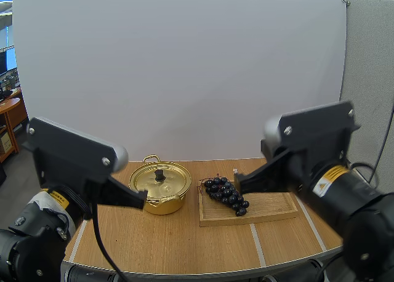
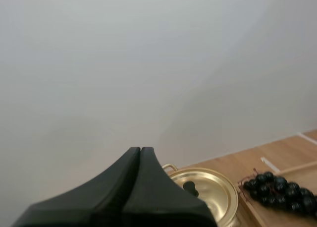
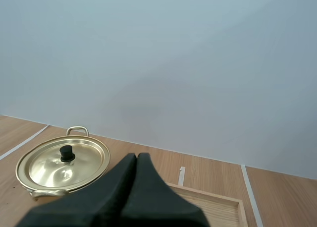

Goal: Open the pot, put the pineapple inside, and close it

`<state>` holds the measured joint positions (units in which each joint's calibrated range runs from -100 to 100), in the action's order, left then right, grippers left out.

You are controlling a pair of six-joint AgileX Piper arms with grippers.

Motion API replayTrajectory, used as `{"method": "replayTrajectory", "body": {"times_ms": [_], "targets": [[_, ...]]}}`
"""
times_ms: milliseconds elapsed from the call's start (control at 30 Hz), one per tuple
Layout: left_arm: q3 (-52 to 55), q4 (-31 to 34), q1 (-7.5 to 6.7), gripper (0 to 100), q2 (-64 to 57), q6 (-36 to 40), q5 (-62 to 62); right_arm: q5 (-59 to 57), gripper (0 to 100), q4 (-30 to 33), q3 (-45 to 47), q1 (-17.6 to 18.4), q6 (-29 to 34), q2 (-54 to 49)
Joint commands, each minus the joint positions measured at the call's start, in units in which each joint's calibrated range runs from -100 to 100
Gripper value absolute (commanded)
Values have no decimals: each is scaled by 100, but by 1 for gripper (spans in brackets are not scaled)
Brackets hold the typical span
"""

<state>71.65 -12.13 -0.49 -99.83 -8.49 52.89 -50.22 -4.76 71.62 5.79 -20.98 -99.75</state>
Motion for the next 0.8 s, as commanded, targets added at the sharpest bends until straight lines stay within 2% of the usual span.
{"method": "replayTrajectory", "body": {"times_ms": [0, 300, 467, 600, 767], "targets": [[225, 48, 10, 0, -17, 803, -2211, 1221, 0, -4, 802, -21, -59, -25], [1490, 48, 10, 0, -17, 803, -4091, 2556, 0, 82, 2006, -21, -59, -25], [2301, 48, 10, 0, -17, 803, -4512, 3154, 0, 82, 2551, -21, -59, -25], [2835, 48, 10, 0, -17, 803, -4945, 3157, 0, 82, 2838, -21, -59, -25], [2835, 48, 10, 0, -17, 1131, -4148, 2793, 0, -56, 2838, -204, -18, -25]]}}
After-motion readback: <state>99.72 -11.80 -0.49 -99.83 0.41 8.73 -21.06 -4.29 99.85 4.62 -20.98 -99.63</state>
